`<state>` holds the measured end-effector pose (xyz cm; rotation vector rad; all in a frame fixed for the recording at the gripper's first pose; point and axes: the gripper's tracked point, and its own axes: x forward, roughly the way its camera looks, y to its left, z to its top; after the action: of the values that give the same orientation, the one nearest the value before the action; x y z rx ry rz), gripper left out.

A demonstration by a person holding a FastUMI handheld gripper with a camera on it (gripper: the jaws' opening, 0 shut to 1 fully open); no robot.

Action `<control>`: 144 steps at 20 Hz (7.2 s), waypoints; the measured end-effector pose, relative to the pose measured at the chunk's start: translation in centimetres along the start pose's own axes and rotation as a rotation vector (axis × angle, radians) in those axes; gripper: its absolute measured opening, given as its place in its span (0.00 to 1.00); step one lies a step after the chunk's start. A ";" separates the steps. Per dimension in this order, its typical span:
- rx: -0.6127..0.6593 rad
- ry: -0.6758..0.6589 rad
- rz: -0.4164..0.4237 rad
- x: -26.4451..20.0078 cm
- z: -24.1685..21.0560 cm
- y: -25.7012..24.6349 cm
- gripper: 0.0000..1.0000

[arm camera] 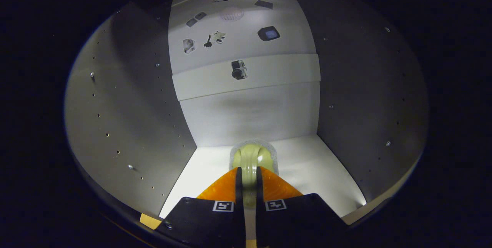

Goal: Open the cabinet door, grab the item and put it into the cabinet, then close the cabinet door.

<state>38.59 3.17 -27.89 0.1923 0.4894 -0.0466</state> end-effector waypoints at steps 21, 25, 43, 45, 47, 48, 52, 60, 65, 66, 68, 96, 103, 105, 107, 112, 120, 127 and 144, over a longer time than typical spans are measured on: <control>-0.161 -0.162 0.084 -7.6 3.8 2.2 0.62; -0.200 -0.220 0.088 -13.5 4.7 3.3 0.75; -0.140 -0.295 0.030 -42.1 -1.6 1.9 0.98; -0.123 -0.283 0.093 -45.0 -2.5 1.3 0.98; -0.118 -0.264 0.118 -47.8 -3.3 -0.9 0.98; -0.121 -0.256 0.113 -49.0 -3.6 -2.2 0.98; -0.143 -0.249 0.028 -53.5 -3.5 -9.7 0.98; -0.066 -0.294 -0.039 -53.9 -1.5 -22.2 0.98; -0.051 -0.245 0.084 -48.6 -0.5 -20.6 0.98; -0.061 -0.236 0.110 -48.0 -0.5 -20.2 0.98; -0.084 -0.220 0.116 -47.0 -0.7 -20.2 0.97; -0.148 -0.280 0.132 -41.6 0.4 -3.6 0.98; -0.147 -0.282 0.041 -42.2 -0.1 -4.4 0.98; -0.145 -0.270 0.052 -42.3 -0.7 -4.3 0.98; -0.161 -0.247 0.055 -42.6 -1.5 -4.4 0.98; -0.206 -0.221 0.032 -42.1 -2.0 -5.1 0.98; -0.160 -0.215 0.054 -41.9 -1.8 -4.6 0.98; -0.177 -0.252 0.071 -42.0 -0.8 -3.8 0.98; -0.165 -0.226 0.065 -41.8 -1.3 -4.5 0.98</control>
<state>0.71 -1.09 -10.13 0.0400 0.2594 0.0350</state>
